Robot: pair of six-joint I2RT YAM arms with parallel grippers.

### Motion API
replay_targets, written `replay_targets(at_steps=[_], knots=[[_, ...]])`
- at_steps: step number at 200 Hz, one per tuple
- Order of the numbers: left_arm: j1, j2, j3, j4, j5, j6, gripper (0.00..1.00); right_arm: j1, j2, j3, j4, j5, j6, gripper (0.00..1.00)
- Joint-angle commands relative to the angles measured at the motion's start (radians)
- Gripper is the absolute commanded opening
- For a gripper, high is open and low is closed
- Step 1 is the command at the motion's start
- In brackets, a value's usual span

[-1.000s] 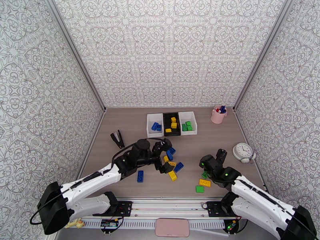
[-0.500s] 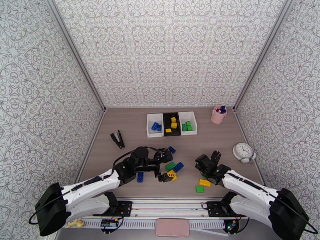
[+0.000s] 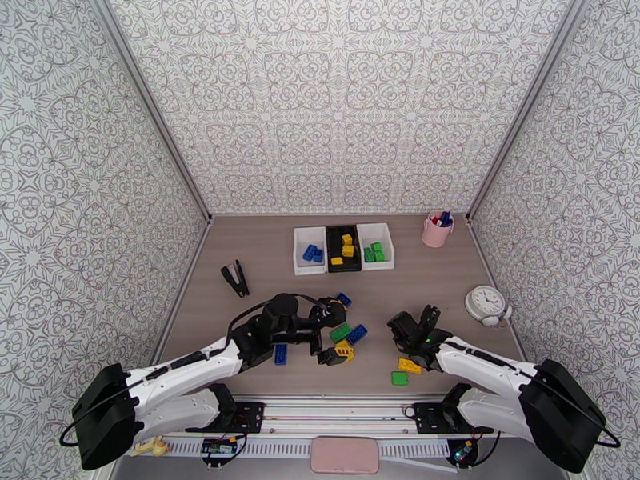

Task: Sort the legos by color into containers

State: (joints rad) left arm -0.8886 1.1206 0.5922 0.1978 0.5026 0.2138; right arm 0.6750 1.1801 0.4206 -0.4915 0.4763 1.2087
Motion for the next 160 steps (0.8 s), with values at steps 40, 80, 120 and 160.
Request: replay_targets(at_steps=[40,80,120,160], knots=[[-0.007,0.007,-0.01,0.051,0.016,-0.004,1.0,0.0,0.027,0.013,0.041,-0.028,0.042,0.41],[-0.004,0.001,-0.014,0.061,0.011,-0.023,1.0,0.0,0.014,0.034,-0.002,-0.012,0.043,0.33],[0.003,-0.03,-0.032,0.057,-0.023,-0.045,1.0,0.0,-0.056,0.042,0.033,-0.015,-0.045,0.27],[0.008,-0.081,-0.072,0.073,-0.094,-0.066,1.0,-0.002,-0.155,0.021,0.228,-0.009,-0.289,0.27]])
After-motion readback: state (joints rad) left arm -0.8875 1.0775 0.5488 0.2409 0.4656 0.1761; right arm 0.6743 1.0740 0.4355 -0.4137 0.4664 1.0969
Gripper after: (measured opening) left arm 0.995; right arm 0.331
